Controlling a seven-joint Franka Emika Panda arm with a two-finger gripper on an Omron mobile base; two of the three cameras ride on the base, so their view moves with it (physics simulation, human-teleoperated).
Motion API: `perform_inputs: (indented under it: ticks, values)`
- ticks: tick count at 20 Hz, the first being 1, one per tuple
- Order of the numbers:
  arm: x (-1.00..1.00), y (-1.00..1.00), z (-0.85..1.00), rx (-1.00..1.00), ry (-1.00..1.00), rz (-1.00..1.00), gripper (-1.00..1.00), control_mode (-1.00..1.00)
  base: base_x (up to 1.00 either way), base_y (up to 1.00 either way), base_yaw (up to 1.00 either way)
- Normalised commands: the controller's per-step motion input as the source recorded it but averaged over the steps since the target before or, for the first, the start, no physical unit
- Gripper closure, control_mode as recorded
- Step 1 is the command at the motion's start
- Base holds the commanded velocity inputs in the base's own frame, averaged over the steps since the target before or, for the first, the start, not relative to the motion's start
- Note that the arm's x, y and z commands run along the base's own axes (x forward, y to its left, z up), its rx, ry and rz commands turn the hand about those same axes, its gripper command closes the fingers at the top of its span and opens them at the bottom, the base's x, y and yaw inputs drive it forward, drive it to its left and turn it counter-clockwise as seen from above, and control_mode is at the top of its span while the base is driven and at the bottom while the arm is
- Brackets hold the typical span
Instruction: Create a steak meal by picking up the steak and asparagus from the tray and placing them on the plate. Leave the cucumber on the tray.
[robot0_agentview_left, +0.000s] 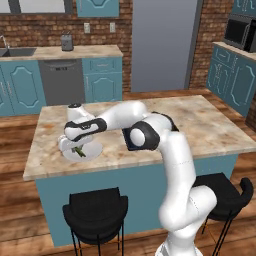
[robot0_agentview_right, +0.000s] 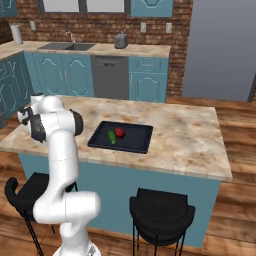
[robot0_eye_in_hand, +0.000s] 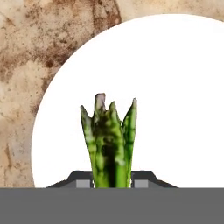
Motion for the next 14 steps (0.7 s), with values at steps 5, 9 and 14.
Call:
perform_inputs:
  ticks: [5,9,14]
  values:
    - [0.29,0.00,-0.02,0.00,0.00,0.00,-1.00,-1.00,0.00,0.00,0.00]
    - [0.24,0.00,0.00,0.00,-0.03,0.00,-1.00,-1.00,0.00,0.00,0.00]
    - [-0.25,-0.08,0.51,0.00,-0.13,0.00,-1.00,-1.00,0.00,0.00,0.00]
